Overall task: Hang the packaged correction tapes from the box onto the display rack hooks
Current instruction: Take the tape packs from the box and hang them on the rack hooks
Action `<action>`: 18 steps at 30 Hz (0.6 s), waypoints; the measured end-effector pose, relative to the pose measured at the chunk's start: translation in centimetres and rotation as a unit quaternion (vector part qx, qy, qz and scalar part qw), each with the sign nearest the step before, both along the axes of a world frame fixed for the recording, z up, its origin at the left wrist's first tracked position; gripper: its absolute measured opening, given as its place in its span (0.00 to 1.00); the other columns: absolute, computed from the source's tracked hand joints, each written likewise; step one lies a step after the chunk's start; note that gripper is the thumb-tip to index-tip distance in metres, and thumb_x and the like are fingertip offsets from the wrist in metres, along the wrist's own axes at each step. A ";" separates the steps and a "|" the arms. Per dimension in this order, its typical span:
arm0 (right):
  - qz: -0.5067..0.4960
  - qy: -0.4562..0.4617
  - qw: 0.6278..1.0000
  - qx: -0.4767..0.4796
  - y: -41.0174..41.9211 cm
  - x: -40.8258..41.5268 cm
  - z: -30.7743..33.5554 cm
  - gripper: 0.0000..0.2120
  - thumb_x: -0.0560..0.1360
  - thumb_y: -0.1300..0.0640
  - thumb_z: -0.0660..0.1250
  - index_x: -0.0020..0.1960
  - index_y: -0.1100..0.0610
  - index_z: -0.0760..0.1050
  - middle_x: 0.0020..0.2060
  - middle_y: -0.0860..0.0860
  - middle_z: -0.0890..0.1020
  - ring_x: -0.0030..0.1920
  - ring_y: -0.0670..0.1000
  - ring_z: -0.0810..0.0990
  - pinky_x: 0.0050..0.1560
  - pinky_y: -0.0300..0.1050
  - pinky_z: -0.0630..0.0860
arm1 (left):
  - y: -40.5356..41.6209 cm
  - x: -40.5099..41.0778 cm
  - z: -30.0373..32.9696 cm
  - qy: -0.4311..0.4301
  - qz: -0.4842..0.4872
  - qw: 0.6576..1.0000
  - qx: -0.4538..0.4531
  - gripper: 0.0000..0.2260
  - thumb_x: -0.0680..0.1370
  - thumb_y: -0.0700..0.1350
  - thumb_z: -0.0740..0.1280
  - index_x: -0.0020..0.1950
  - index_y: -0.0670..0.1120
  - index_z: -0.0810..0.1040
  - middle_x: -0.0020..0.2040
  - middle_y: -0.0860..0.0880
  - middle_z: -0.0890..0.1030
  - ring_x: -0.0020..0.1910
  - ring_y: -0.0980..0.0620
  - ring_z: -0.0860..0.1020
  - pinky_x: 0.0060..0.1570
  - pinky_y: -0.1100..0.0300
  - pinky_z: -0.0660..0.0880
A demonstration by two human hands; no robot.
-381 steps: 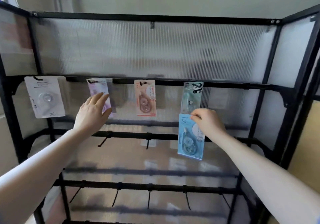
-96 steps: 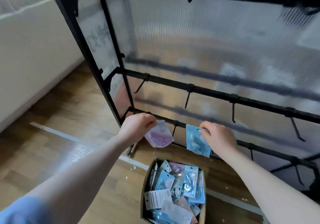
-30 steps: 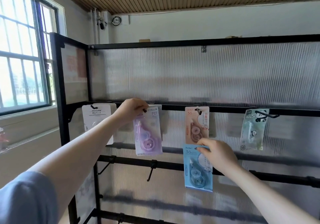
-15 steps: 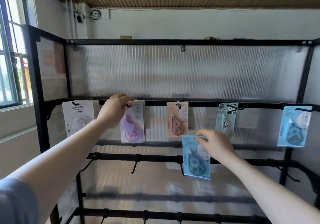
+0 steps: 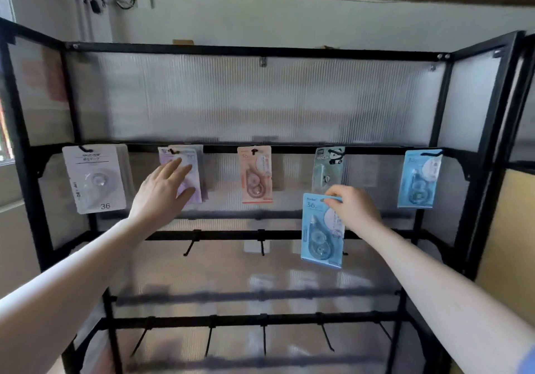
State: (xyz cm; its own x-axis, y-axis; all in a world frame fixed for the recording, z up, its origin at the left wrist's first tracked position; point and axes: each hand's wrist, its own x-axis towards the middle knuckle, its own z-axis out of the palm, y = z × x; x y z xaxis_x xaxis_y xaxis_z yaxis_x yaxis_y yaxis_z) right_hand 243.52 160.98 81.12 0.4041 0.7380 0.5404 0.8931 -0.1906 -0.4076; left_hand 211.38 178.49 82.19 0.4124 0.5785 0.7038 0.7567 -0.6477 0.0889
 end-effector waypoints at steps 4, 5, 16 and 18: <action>-0.002 0.016 1.000 0.023 -1.5 3.9 0.7 0.05 0.77 0.53 0.64 0.46 0.52 0.78 0.39 0.48 0.81 0.39 0.50 0.78 0.31 0.42 0.65 | -2.4 2.8 -0.7 0.020 0.018 0.999 -0.025 0.26 0.77 0.50 0.66 0.72 0.46 0.65 0.74 0.44 0.63 0.73 0.43 0.60 0.68 0.47 0.59; -0.007 0.015 0.999 0.027 -2.0 4.9 0.9 0.05 0.77 0.53 0.63 0.46 0.51 0.78 0.39 0.48 0.81 0.39 0.50 0.78 0.31 0.42 0.65 | -3.0 3.8 -0.8 0.020 0.021 0.999 -0.029 0.26 0.76 0.51 0.66 0.72 0.46 0.65 0.74 0.44 0.63 0.73 0.44 0.60 0.68 0.47 0.60; 0.046 0.041 0.991 0.120 -7.4 17.8 4.1 0.04 0.75 0.55 0.66 0.45 0.52 0.79 0.39 0.45 0.78 0.42 0.49 0.76 0.37 0.43 0.68 | -8.9 17.6 -2.4 -0.012 0.055 0.993 -0.099 0.28 0.76 0.52 0.66 0.73 0.47 0.64 0.73 0.46 0.63 0.72 0.45 0.61 0.68 0.48 0.61; 0.052 0.057 0.988 0.137 -8.0 19.8 4.6 0.03 0.75 0.55 0.67 0.43 0.52 0.78 0.40 0.44 0.78 0.42 0.48 0.76 0.38 0.41 0.66 | -9.7 19.4 -2.5 -0.007 0.056 0.994 -0.098 0.27 0.76 0.52 0.66 0.73 0.47 0.64 0.73 0.46 0.63 0.72 0.45 0.61 0.69 0.49 0.61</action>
